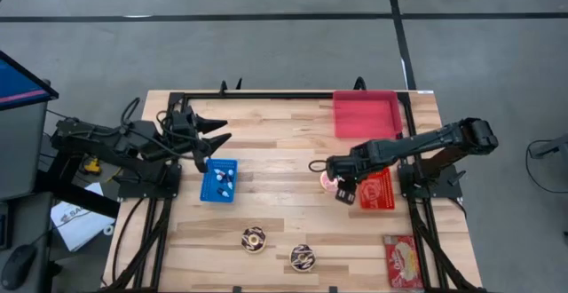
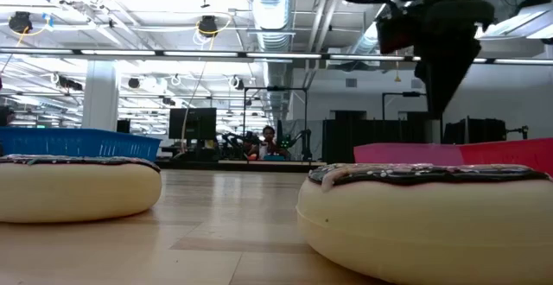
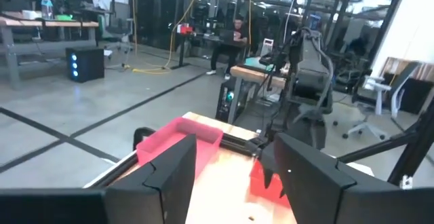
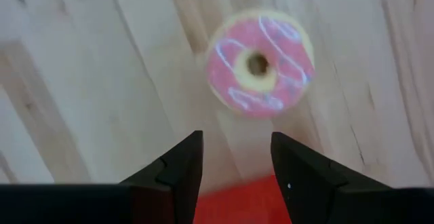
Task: Pick & Place Food Item
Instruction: Put the pink donut into the red bin
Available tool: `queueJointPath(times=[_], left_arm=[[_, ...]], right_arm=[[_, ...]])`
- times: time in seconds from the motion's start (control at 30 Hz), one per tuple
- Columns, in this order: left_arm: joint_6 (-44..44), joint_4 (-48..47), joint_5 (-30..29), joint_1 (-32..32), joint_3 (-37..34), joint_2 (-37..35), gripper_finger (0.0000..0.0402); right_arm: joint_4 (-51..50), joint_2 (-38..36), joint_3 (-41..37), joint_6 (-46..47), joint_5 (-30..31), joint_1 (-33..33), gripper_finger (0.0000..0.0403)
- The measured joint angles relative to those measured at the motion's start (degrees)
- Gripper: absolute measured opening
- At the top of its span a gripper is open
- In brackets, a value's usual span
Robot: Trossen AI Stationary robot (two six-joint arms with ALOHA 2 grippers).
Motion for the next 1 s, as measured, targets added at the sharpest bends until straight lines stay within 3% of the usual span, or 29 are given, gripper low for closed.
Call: queueJointPath(times=[0.27, 0.57, 1.0], left_arm=[[1.0, -0.34, -0.63, 0.53, 0.0, 0.46, 0.0196], [2.91, -0.35, -0.63, 0.53, 0.07, 1.78, 0.0194], [3.08, -2.97, -0.61, 0.53, 0.02, 3.45, 0.019]], right_arm=[[6.9, -0.11, 0.04, -1.33, -0.22, -2.38, 0.019], [6.56, -0.08, 0.04, -15.22, 0.09, -3.74, 0.0257], [8.56, 0.02, -2.96, -23.63, -1.42, -10.28, 0.0262]])
